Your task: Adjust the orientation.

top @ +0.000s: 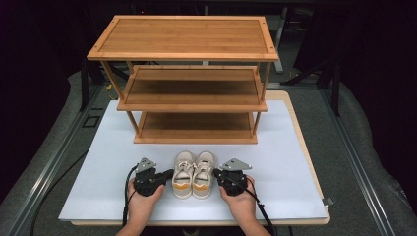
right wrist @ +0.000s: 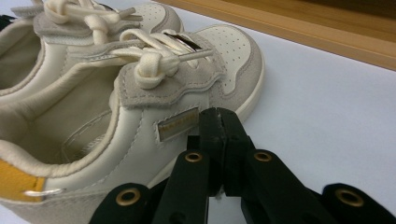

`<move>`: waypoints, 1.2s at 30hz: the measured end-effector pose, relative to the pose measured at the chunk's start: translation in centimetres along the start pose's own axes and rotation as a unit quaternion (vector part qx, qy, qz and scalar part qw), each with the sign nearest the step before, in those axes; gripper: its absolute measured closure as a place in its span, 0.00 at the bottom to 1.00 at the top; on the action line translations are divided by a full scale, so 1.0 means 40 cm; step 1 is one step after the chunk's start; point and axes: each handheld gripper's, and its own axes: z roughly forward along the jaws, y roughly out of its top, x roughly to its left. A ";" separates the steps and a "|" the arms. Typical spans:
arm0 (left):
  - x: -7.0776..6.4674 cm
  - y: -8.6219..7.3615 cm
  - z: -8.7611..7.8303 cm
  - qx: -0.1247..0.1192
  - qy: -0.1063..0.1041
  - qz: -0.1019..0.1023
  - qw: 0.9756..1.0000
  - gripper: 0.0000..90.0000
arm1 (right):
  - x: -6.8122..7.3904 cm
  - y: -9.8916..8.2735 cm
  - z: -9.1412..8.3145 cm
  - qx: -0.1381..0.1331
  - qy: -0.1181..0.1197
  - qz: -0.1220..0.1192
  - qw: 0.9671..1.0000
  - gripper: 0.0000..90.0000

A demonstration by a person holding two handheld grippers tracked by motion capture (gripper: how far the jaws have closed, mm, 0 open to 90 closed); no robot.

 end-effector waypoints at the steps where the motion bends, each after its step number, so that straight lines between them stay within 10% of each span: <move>1: 0.000 -0.001 0.000 0.000 0.000 -0.003 1.000 1.00 | 0.000 -0.001 0.000 -0.003 0.006 0.003 1.000 1.00; 17: -0.014 -0.004 0.012 0.001 -0.024 -0.011 1.000 0.99 | -0.025 -0.012 -0.024 -0.004 0.003 0.023 1.000 1.00; 28: -0.018 0.013 -0.050 -0.028 -0.009 -0.002 1.000 0.69 | -0.030 -0.001 -0.102 -0.054 -0.010 0.041 0.998 0.63; 36: -0.037 0.018 -0.052 -0.023 -0.014 0.033 0.999 0.63 | -0.021 0.003 -0.105 -0.063 0.009 0.043 0.997 0.56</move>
